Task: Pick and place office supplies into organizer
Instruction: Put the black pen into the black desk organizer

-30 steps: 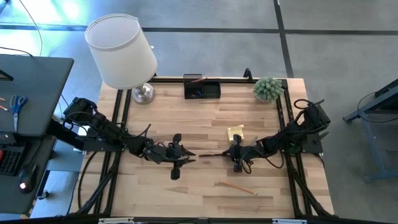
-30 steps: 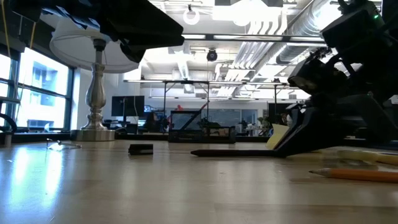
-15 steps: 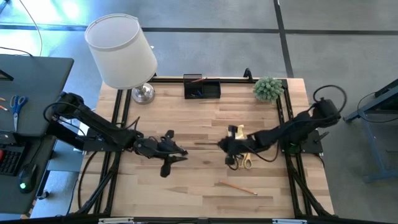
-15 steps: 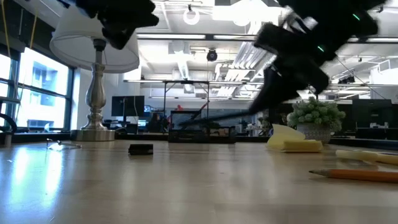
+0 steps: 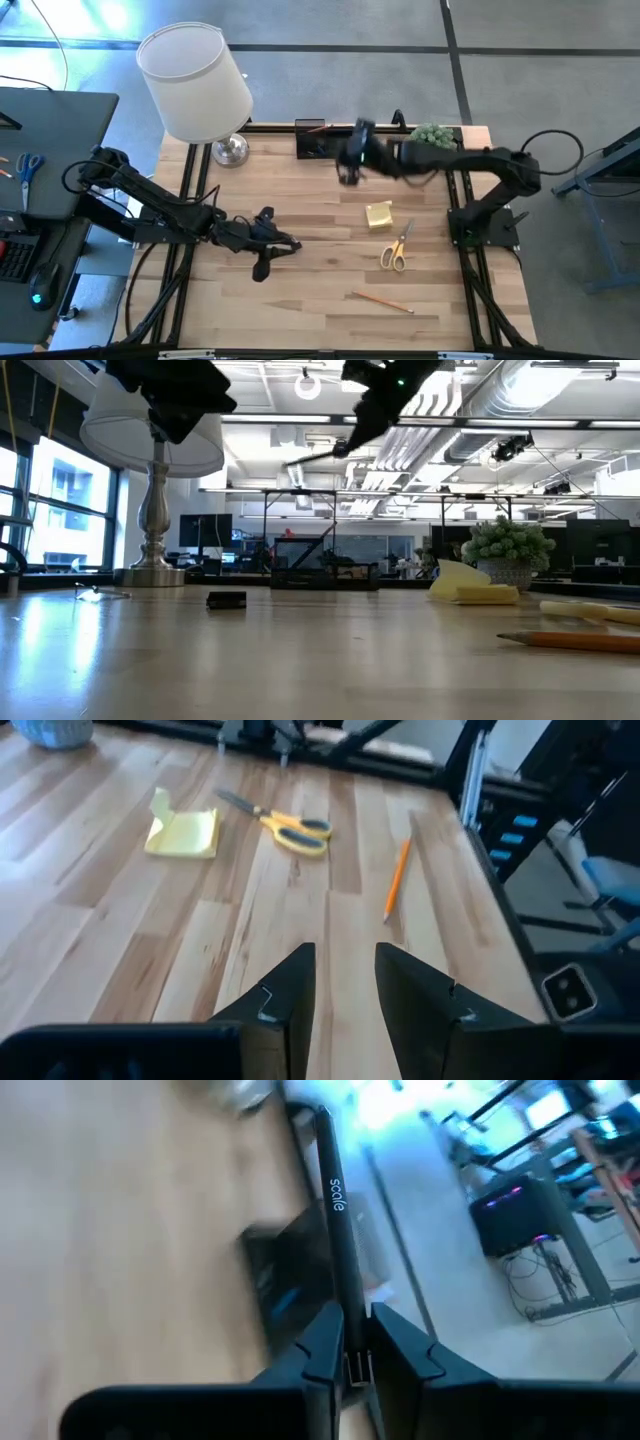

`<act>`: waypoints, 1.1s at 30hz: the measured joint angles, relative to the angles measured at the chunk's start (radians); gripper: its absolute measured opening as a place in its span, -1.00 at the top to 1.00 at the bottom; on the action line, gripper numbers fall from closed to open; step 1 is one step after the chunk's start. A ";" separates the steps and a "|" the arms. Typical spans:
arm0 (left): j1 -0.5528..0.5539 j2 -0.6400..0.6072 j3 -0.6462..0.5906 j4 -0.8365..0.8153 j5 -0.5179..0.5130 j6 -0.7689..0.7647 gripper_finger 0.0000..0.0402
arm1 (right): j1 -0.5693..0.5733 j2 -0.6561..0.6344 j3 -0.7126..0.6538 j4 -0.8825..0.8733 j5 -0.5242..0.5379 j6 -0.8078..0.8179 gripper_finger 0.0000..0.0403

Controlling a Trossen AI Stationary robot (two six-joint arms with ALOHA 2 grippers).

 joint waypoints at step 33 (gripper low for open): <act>0.000 0.001 0.000 -0.145 -0.099 0.004 0.52 | -0.369 0.731 0.990 -0.719 -0.320 -0.148 0.86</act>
